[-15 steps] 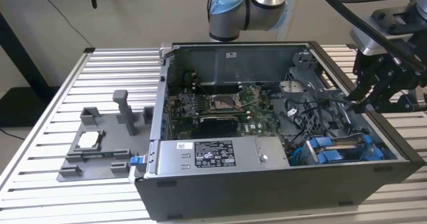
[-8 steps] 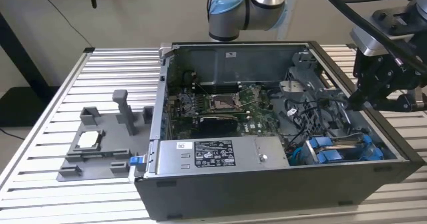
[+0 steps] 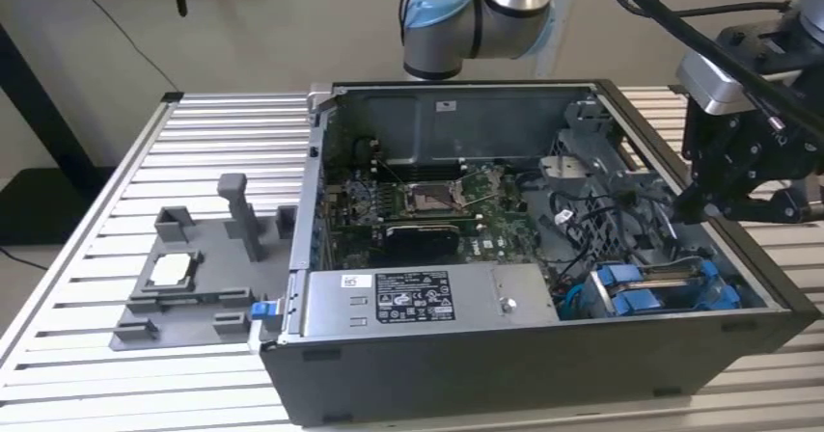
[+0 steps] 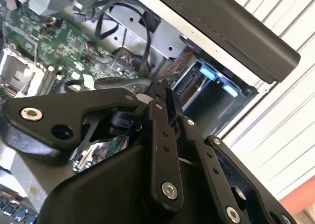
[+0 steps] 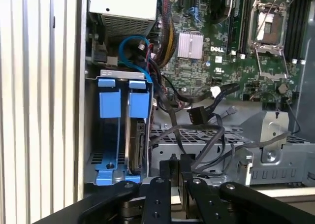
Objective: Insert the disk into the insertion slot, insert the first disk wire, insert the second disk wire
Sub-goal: 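Insert the first disk wire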
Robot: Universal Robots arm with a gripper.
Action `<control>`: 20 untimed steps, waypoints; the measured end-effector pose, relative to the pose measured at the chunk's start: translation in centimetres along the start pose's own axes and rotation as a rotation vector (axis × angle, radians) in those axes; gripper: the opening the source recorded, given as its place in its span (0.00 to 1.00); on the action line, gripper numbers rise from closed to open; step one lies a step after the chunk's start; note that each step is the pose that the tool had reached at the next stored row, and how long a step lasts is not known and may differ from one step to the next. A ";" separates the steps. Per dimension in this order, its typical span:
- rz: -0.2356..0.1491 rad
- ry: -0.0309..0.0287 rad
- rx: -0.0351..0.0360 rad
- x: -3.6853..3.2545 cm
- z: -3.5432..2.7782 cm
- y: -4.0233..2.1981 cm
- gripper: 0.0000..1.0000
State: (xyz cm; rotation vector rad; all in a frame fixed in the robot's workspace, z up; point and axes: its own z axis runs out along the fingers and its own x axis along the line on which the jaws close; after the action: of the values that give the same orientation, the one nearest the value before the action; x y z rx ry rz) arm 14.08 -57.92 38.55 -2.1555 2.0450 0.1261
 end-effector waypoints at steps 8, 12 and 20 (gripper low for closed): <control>-0.009 0.0810 -0.0055 -0.07 0.51 0.02 0.19; -0.010 0.0967 -0.0064 -0.27 1.10 0.04 0.19; 0.065 0.1129 0.0027 -0.19 1.99 0.08 0.19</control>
State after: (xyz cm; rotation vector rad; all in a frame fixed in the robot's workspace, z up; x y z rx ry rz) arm 14.10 -57.38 36.62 -2.1407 2.1761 0.0098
